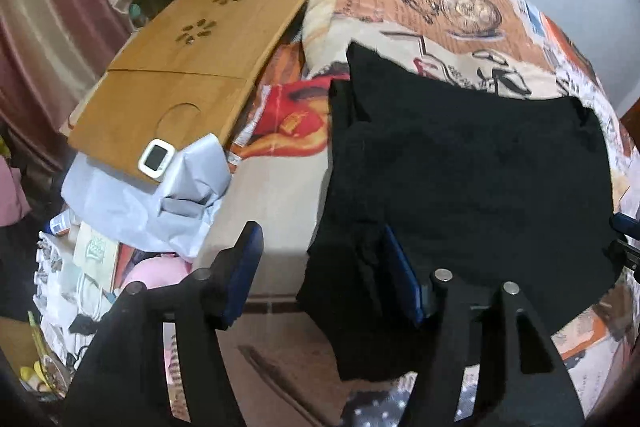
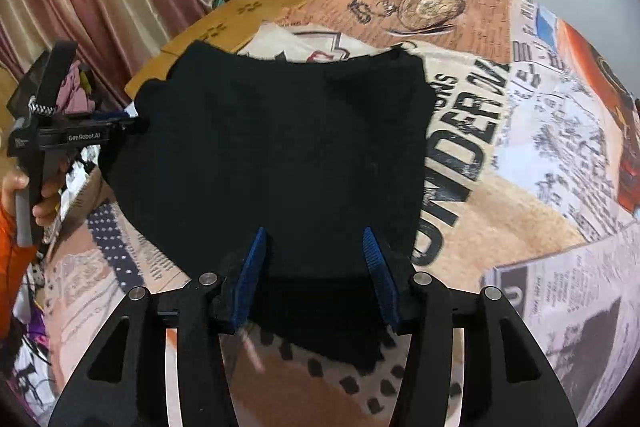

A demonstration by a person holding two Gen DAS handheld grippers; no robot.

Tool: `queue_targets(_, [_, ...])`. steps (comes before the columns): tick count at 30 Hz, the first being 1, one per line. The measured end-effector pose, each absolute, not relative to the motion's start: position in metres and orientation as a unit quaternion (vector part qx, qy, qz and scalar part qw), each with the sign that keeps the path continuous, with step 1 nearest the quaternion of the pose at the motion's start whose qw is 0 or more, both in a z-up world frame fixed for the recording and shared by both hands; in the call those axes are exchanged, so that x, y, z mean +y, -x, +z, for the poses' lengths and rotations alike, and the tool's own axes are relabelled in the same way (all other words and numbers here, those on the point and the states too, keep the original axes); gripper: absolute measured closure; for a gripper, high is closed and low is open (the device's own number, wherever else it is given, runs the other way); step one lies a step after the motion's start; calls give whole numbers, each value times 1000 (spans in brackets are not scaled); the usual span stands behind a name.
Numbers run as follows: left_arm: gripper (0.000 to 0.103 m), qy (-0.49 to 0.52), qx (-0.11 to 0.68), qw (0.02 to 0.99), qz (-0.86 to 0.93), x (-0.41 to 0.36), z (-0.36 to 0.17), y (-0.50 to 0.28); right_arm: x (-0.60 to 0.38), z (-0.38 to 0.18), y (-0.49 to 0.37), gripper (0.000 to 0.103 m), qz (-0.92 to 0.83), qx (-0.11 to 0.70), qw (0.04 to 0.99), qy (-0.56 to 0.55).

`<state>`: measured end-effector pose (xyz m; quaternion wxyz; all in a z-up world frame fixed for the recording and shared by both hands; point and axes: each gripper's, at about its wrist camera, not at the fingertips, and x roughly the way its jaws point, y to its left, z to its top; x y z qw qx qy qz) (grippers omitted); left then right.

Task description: Fold small clothes

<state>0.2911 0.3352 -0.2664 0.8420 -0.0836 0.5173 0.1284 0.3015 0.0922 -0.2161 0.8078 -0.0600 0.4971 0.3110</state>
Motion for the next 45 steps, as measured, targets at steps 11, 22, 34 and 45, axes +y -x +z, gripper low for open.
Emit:
queue_targets(11, [41, 82, 394, 911, 90, 278, -138, -223, 67, -102, -243, 56, 303, 350, 886, 32])
queue_targets(22, [41, 42, 208, 976, 40, 195, -10, -113, 52, 10, -140, 56, 326, 157, 932, -6])
queue_targets(34, [24, 33, 118, 991, 62, 147, 6, -38, 50, 16, -77, 39, 307, 86, 948, -23])
queue_targets(45, [0, 35, 109, 991, 72, 141, -6, -18, 42, 21, -64, 0, 265, 67, 962, -13])
